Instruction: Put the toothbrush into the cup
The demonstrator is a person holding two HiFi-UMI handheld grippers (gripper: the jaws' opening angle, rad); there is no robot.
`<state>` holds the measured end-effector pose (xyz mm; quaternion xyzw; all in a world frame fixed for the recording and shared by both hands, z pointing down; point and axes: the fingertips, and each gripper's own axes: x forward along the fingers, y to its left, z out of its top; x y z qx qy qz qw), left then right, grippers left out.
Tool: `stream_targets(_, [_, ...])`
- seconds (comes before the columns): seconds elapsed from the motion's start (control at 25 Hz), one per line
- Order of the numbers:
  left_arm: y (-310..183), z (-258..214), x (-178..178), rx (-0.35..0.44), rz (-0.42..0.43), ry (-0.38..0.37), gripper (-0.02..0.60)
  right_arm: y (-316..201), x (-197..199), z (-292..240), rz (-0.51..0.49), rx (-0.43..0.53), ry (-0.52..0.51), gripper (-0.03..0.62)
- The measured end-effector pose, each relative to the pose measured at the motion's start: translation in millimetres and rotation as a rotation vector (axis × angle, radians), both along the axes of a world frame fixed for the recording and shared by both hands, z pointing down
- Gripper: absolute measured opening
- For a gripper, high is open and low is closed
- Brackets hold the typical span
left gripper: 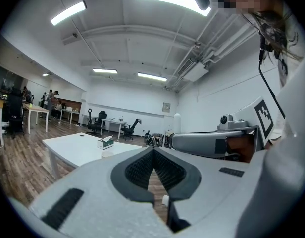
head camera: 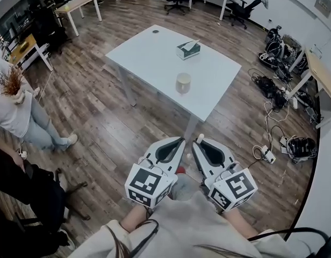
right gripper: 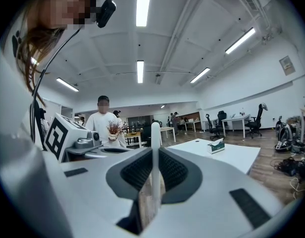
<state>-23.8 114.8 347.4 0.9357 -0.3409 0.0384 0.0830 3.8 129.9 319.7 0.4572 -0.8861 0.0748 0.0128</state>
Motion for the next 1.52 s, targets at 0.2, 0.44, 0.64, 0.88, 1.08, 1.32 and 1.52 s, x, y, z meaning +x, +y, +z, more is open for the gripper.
stream_targets(0.2, [-33,0,13,-0.005,-0.004,-0.006,0.008,-34,15,0,-0.003,-0.002,-0.002,0.049])
stream_targets(0.44, [-81,8,27,-0.027,-0.018,-0.002,0.008,-84,30,9,-0.02,-0.027,0.003,0.049])
stream_targets(0.64, [-122,20,34,-0.056,-0.049,-0.01,0.008,-128,39,19,-0.048,-0.049,-0.002,0.049])
stream_targets(0.88, [-163,28,40,-0.08,-0.091,-0.012,0.008,-167,50,26,-0.084,-0.064,-0.004,0.049])
stream_targets(1.08, [-181,31,44,-0.096,-0.127,-0.01,0.008,-187,58,33,-0.108,-0.089,-0.007,0.049])
stream_targets(1.32, [-198,30,42,-0.105,-0.154,-0.016,0.008,-207,62,34,-0.118,-0.1,-0.017,0.049])
stream_targets(1.52, [-216,31,43,-0.115,-0.147,-0.022,0.008,-225,64,35,-0.104,-0.107,-0.025,0.049])
